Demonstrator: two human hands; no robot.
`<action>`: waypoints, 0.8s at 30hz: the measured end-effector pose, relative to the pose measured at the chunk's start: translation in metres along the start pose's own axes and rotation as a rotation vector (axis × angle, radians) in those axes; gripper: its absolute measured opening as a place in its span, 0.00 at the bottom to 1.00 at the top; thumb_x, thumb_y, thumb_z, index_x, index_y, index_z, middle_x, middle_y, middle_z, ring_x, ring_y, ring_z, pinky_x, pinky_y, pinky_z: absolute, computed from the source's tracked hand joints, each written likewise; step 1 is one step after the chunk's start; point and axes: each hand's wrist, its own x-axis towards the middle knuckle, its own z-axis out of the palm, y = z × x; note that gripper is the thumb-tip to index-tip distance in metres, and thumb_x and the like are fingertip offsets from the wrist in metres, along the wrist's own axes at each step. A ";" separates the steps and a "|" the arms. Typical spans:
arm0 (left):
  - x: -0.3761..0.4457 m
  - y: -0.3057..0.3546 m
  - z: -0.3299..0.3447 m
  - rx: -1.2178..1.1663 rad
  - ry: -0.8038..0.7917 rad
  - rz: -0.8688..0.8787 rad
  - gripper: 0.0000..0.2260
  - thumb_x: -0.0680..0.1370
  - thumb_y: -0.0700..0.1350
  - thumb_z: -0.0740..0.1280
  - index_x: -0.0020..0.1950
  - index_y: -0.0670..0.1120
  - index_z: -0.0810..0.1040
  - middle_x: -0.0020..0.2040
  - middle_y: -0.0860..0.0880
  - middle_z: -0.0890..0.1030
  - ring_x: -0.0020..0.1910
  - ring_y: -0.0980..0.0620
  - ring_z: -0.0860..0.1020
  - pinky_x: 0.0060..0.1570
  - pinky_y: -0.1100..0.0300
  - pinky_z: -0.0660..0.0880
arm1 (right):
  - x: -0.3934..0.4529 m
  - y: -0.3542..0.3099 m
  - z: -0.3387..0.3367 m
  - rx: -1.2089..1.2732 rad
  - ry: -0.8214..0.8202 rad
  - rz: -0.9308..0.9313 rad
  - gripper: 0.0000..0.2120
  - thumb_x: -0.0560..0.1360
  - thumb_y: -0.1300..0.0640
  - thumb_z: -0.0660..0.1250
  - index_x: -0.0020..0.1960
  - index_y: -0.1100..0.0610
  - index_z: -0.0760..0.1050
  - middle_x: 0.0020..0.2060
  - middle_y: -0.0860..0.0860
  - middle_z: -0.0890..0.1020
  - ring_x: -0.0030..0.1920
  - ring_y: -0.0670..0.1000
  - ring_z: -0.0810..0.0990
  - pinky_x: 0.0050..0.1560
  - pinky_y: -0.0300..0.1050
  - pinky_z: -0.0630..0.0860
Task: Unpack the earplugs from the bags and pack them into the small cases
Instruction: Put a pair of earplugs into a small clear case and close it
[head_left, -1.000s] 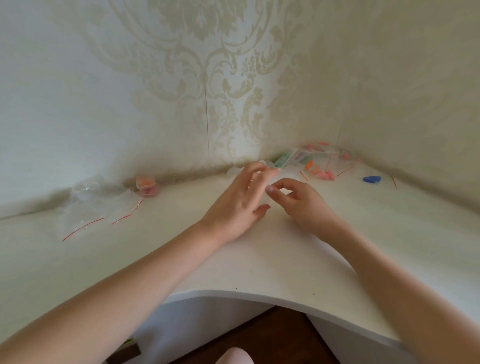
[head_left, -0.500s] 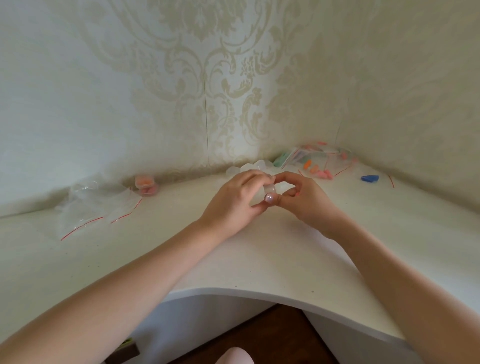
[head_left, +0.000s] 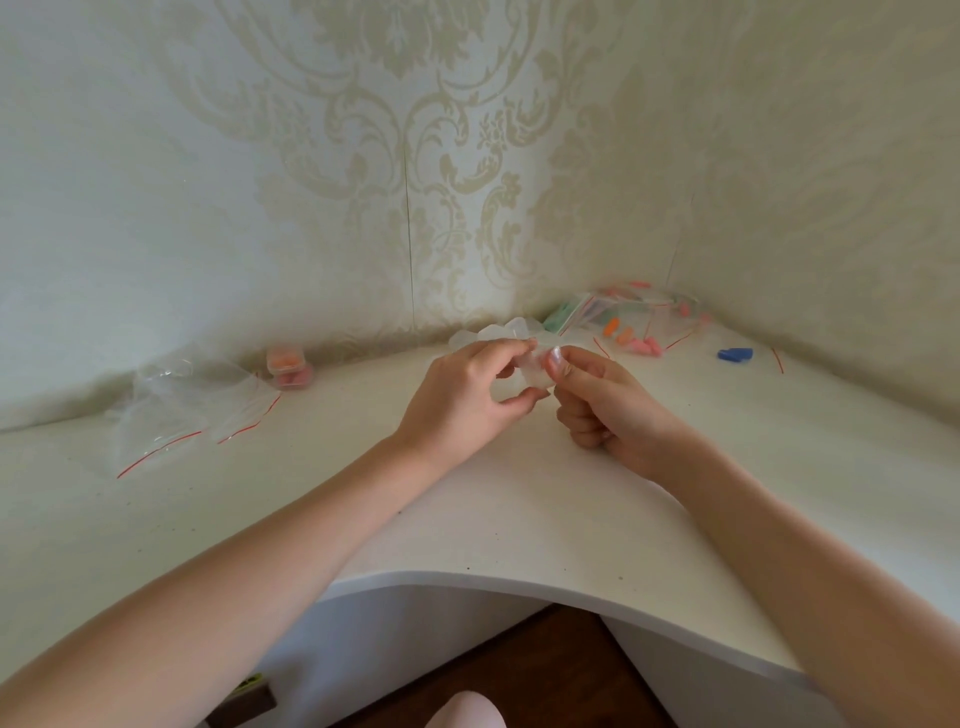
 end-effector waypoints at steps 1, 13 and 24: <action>0.000 -0.001 -0.001 -0.017 0.024 -0.012 0.16 0.68 0.49 0.73 0.50 0.40 0.81 0.44 0.46 0.83 0.41 0.53 0.82 0.41 0.55 0.80 | 0.000 -0.001 -0.001 0.045 0.003 0.002 0.16 0.73 0.41 0.61 0.49 0.54 0.72 0.25 0.45 0.57 0.24 0.45 0.53 0.23 0.36 0.50; 0.005 0.011 -0.003 -0.557 -0.319 -0.642 0.05 0.76 0.42 0.68 0.43 0.40 0.79 0.41 0.43 0.83 0.41 0.49 0.83 0.44 0.57 0.79 | 0.005 0.001 0.002 -0.101 0.219 -0.121 0.08 0.79 0.54 0.62 0.49 0.54 0.80 0.21 0.44 0.61 0.21 0.45 0.56 0.22 0.35 0.54; 0.007 0.015 -0.005 -0.833 -0.448 -0.805 0.08 0.76 0.31 0.66 0.50 0.43 0.78 0.43 0.44 0.84 0.43 0.51 0.83 0.46 0.62 0.79 | 0.012 0.008 0.002 -0.396 0.440 -0.137 0.20 0.76 0.50 0.67 0.39 0.68 0.73 0.18 0.43 0.60 0.21 0.44 0.58 0.23 0.32 0.55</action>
